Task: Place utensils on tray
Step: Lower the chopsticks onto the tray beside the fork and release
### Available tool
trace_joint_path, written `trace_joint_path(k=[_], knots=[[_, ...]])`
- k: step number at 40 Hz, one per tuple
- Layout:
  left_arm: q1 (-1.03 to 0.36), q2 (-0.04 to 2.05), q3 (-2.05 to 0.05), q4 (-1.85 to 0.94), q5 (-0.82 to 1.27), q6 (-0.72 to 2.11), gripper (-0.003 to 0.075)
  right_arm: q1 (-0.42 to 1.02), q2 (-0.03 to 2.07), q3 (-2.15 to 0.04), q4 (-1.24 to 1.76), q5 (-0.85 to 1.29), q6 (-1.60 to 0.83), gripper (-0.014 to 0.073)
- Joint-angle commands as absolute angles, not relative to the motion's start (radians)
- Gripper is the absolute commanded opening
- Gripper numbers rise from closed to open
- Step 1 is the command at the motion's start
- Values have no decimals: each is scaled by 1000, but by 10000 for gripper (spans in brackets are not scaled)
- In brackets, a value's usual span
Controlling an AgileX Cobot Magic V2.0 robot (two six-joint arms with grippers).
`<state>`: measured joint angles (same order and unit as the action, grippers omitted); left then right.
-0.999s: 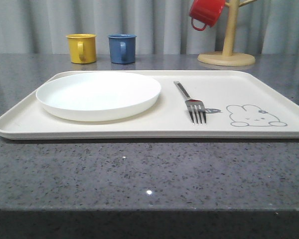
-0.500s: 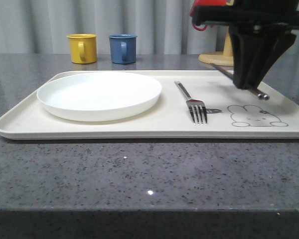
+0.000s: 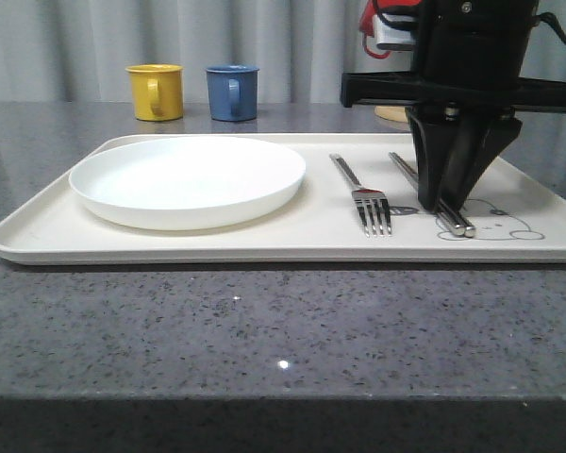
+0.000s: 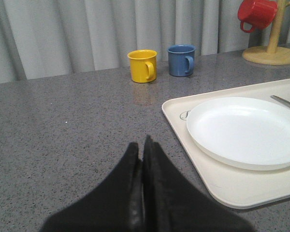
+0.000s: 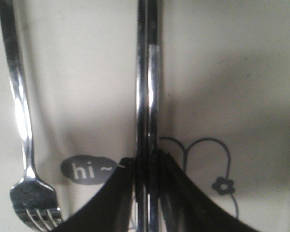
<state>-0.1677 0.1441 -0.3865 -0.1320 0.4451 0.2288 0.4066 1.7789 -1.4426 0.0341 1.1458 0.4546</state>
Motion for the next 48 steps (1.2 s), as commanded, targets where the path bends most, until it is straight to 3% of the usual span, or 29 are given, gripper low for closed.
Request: trace_joint_path(k=[1,4,8,17,36,48], knots=[[-166,157,-413,-144,372,223,-18,404,1736,-1470,34,1159,456,342],[-166,157,-413,-144,372,223,-18,404,1721,-1477,23,1173,456,436],[-166,157,-413,-144,372,223,-18,403,1691,-1511,-51,1196,456,479],[-166,157,-413,-144,372,223,-18,313,1622,-1588,-222,1330,374,478],[-166,157,-413,-144,372,223,-18,-173,1628,-1554,-229,1305,107,475],[-166,157,-413,-144,372,223,-18,-264,1715,-1554,-131,1221,-8,475]])
